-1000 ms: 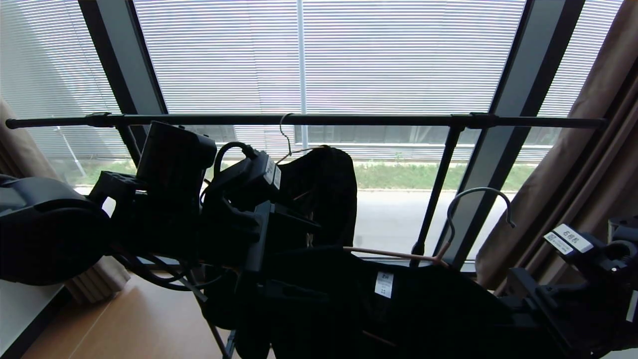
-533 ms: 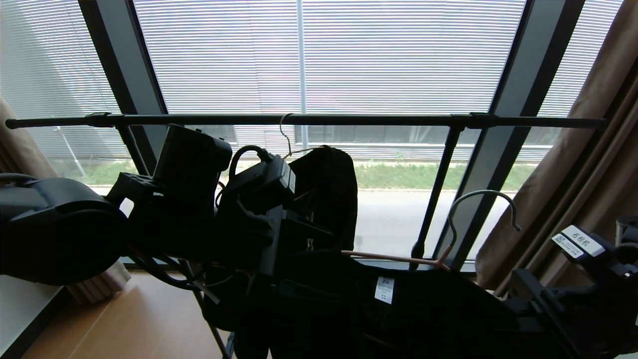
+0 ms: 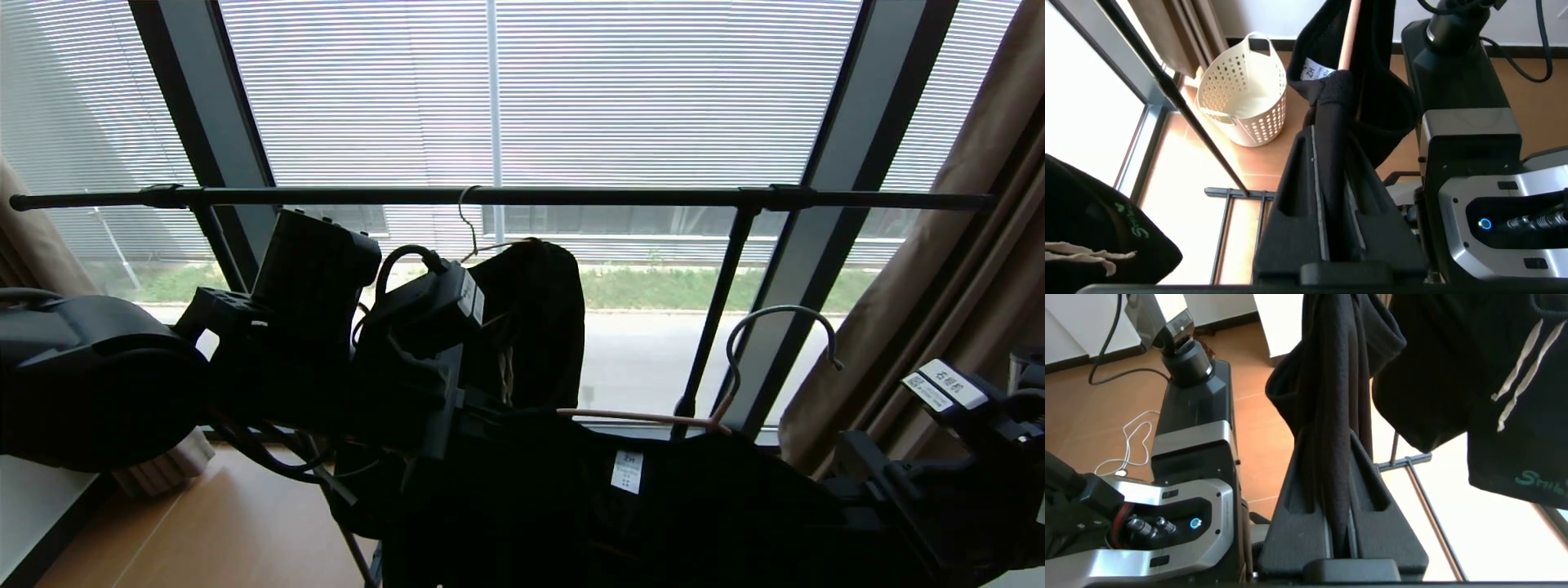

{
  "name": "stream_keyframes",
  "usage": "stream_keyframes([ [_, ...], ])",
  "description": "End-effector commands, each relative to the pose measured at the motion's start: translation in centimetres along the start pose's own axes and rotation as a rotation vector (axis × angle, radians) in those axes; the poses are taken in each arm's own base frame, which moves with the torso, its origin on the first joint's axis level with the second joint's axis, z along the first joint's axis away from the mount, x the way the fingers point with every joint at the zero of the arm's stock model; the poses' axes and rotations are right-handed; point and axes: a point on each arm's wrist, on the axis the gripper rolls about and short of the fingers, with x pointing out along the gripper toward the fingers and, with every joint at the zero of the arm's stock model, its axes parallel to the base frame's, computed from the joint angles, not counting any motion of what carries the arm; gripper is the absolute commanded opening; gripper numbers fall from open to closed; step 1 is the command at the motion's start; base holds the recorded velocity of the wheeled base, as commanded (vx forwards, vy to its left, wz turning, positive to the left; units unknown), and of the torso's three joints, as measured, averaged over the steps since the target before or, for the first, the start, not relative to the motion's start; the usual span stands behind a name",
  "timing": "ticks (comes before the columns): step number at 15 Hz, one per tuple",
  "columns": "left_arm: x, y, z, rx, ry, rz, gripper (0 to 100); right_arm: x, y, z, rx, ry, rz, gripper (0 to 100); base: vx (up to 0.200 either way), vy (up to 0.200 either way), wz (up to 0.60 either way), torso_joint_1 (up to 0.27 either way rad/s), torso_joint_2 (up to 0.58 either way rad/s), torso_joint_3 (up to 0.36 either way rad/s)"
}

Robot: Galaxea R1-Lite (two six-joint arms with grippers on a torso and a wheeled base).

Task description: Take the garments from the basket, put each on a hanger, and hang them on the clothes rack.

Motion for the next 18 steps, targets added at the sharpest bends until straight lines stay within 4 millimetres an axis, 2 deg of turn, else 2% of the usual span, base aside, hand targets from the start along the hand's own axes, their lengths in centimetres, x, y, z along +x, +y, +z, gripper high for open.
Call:
stream_keyframes([
  [1,-0.2,0.1,0.0,0.000,-0.001,0.008,0,0.0,-0.1,0.1,0.000,-0.002,-0.004,0,0.000,0.000,0.00,0.000,0.00,0.000],
  [2,-0.4,0.1,0.0,0.000,-0.003,0.015,0,-0.2,-0.3,0.1,0.002,-0.002,-0.025,0,0.000,0.000,0.00,0.000,0.00,0.000],
  [3,-0.6,0.1,0.0,0.000,-0.003,0.020,0,-0.2,-0.3,0.0,0.005,0.002,-0.046,100,0.000,0.000,0.00,0.000,0.00,0.000],
  [5,-1.3,0.2,0.1,-0.001,-0.008,0.042,0,-0.2,-0.4,0.1,-0.001,0.005,-0.084,100,0.000,0.000,0.00,0.000,0.00,0.000],
  [9,-3.5,-0.1,-0.4,-0.038,-0.017,0.090,0,-2.0,-1.5,0.6,-0.051,-0.048,-0.194,100,0.000,0.000,0.00,0.000,0.00,0.000],
  [11,-5.1,-0.7,-0.9,-0.065,-0.044,0.093,0,-3.1,-2.0,1.0,-0.064,-0.069,-0.251,100,0.000,0.000,0.00,0.000,0.00,0.000],
  [18,-8.3,-2.3,-1.7,-0.111,-0.077,0.149,0,-3.2,-3.7,0.1,-0.042,-0.061,-0.283,100,0.000,0.000,0.00,0.000,0.00,0.000],
])
